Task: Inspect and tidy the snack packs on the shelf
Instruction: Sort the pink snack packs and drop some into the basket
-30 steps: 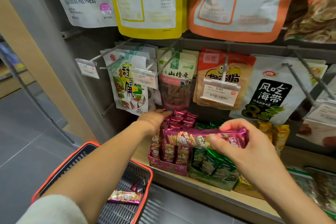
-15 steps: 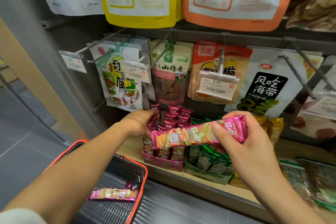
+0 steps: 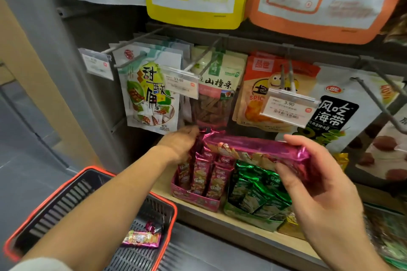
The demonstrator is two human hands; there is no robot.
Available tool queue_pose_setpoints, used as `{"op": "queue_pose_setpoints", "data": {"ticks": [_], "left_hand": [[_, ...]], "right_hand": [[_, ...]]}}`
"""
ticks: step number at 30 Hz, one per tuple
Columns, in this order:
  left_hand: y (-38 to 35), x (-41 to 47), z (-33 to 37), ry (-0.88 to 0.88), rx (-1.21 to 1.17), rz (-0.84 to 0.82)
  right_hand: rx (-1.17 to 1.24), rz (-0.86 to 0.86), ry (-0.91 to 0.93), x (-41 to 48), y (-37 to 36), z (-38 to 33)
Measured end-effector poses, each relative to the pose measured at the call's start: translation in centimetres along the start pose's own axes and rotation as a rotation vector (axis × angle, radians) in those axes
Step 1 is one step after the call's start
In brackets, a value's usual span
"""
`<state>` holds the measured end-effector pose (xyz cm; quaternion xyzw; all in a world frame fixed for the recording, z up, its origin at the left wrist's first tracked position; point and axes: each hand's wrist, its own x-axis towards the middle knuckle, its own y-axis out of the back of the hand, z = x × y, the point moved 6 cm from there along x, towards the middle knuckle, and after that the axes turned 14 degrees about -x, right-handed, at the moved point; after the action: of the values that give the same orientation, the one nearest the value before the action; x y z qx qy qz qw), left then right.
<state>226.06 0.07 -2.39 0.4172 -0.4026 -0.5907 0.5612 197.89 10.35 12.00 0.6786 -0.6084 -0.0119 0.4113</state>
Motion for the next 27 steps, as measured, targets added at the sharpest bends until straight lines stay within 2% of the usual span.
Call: {"op": "queue_pose_setpoints", "data": {"ticks": [7,9,11,15,19,27], "left_hand": [[0.0,-0.9,-0.5,0.006,-0.339,0.039],[-0.1,-1.4,-0.7,0.032,-0.362,0.077],[0.0,-1.9,-0.6,0.025,-0.351,0.152],[-0.1,-3.6,-0.2,-0.059,-0.367,0.246],[0.0,-4.9,-0.2,-0.099,-0.377,0.242],[0.1,-5.8,-0.7,-0.052,-0.435,0.298]], "right_hand": [[-0.195,0.068,0.279,1.3,-1.4,-2.0],[-0.234,0.072,0.344,2.2,-2.7,-2.4],[-0.279,0.054,0.333,3.3,-4.2,-2.1],[-0.28,-0.026,0.225,5.6,-7.4,-1.1],[-0.358,-0.17,0.186,8.3,-11.5,-0.8],[-0.647,-0.502,0.257,12.3,-19.7,1.7]]}}
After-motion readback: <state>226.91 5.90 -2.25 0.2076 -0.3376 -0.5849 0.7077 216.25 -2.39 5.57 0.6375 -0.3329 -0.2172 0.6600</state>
